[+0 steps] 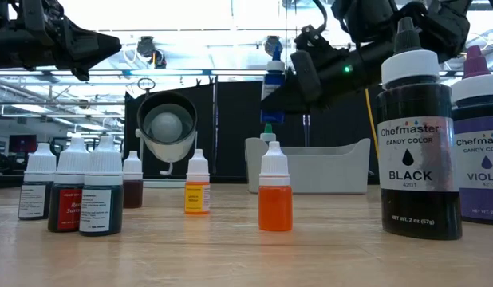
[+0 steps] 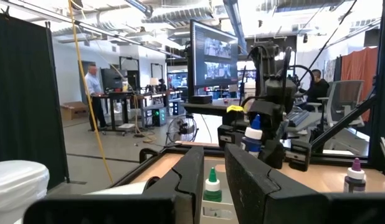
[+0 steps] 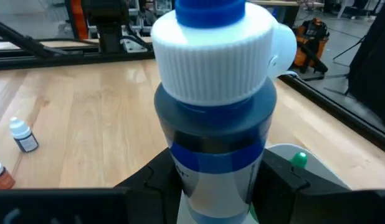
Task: Pick & Place food coloring
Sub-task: Put the blue food coloring bottle into the gray bin
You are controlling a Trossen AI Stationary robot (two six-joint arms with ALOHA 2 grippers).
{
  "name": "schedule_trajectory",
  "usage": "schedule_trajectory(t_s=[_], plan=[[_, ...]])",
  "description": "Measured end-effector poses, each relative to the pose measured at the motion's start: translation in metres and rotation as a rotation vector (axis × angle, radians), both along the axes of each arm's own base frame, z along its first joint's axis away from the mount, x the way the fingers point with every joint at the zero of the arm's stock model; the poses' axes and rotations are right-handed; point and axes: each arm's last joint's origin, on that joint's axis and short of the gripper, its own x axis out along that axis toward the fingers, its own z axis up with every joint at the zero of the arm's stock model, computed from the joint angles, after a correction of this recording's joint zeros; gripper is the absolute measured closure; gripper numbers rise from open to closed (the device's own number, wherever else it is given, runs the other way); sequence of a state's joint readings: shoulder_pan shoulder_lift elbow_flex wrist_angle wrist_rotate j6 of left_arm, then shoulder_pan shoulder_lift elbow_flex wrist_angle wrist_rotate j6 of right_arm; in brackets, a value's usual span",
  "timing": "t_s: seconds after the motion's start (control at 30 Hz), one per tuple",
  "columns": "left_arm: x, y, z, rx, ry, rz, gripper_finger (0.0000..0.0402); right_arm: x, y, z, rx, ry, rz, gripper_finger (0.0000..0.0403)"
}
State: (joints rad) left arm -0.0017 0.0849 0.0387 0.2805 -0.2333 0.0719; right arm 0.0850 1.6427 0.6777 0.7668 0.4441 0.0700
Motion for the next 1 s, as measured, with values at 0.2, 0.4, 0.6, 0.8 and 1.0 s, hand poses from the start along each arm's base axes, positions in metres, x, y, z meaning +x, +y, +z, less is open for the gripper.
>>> schedule_trajectory(t_s=[0.2, 0.4, 0.6, 0.8, 1.0], plan=[[0.0, 0.0, 0.0, 0.001, 0.0, 0.001, 0.033, 0.002, 0.001, -0.012, -0.006, 0.033, -0.002, 0.0261], [0.0, 0.0, 0.0, 0.0, 0.0, 0.001, 0.033, 0.004, 0.001, -0.018, 0.002, 0.036, -0.006, 0.0261], [0.0, 0.0, 0.0, 0.001, -0.001, 0.001, 0.033, 0.005, 0.0, -0.027, -0.012, 0.06, -0.045, 0.0261], [0.0, 0.0, 0.0, 0.001, 0.0, 0.001, 0.033, 0.006, 0.0, -0.032, -0.005, 0.073, -0.054, 0.0261], [0.0, 0.0, 0.0, 0.001, 0.0, 0.001, 0.033, 0.006, 0.0, -0.032, -0.003, 0.069, -0.055, 0.0261]])
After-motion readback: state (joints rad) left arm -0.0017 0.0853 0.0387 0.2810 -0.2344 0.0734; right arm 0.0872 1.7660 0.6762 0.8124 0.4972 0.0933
